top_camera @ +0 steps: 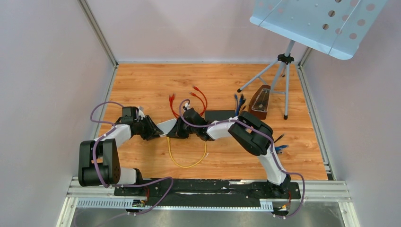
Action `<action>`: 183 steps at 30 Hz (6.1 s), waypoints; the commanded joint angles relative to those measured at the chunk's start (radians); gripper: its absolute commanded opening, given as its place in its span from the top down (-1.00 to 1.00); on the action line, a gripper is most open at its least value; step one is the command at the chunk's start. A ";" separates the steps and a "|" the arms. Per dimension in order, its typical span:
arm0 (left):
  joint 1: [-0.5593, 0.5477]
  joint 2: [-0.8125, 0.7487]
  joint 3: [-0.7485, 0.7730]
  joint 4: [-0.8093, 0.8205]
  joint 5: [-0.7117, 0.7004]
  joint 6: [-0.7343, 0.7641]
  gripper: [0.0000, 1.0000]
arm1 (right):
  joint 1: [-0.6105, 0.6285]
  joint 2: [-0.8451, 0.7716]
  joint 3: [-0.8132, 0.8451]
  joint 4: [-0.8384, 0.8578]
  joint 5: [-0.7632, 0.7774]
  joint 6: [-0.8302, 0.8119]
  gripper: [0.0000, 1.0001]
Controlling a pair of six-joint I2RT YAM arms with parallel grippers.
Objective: Pull the plug from the switch port
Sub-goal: Pull the connector from the switch port, then pick up the connector from the center of the board, then place the connector at the center of the board, then reset both arms
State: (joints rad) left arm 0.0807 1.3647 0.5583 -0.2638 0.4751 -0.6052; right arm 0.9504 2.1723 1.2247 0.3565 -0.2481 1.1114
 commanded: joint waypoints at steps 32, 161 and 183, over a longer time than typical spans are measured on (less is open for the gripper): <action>-0.007 -0.037 -0.006 -0.016 0.007 -0.011 0.22 | 0.067 -0.070 -0.011 -0.003 -0.010 -0.229 1.00; -0.001 -0.435 0.118 -0.342 -0.413 -0.093 -1.00 | -0.094 0.060 0.977 -0.836 0.329 -0.929 -0.02; -0.020 -0.419 0.225 -0.264 -0.369 -0.053 -1.00 | -0.611 -1.429 -0.344 -0.831 0.532 -0.614 -1.00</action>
State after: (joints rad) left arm 0.0769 0.9348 0.7315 -0.5854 0.0902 -0.6781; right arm 0.4389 0.9070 0.9768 -0.4377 0.2325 0.4332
